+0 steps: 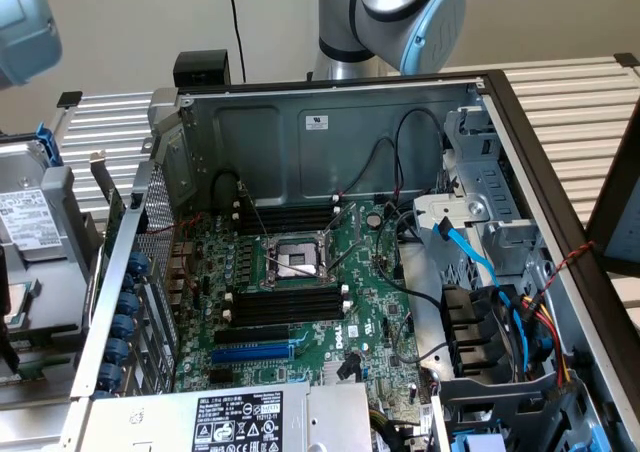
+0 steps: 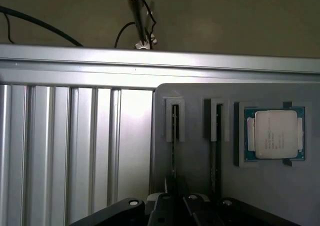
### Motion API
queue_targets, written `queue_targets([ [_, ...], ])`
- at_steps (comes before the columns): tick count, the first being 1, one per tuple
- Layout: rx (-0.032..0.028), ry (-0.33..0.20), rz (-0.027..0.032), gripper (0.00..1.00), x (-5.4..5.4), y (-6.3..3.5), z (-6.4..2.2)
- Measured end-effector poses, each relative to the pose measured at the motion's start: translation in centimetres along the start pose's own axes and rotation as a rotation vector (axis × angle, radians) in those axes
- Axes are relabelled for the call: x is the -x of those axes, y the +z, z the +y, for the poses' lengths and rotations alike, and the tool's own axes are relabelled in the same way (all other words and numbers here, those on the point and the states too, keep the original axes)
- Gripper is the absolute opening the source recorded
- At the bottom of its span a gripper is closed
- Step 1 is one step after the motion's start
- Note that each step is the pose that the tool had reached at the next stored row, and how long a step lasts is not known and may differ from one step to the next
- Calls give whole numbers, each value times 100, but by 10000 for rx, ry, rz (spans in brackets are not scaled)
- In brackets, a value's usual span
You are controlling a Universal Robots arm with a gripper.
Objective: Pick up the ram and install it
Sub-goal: 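Pick up the ram and move it above insertion slot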
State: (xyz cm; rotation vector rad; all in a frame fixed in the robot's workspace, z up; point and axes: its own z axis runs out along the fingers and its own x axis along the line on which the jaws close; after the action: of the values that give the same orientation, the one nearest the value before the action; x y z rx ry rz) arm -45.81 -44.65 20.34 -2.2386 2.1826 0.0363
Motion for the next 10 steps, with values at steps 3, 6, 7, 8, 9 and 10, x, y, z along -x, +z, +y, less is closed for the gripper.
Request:
queue_targets([
  [3,0,0,0,12,0,0,0],
  [6,0,0,0,12,0,0,0],
  [7,1,0,0,12,0,0,0],
  [8,-1,0,0,12,0,-2,0],
  [9,-4,0,-1,12,0,-18,0],
  [10,-7,0,-2,12,2,-57,0],
])
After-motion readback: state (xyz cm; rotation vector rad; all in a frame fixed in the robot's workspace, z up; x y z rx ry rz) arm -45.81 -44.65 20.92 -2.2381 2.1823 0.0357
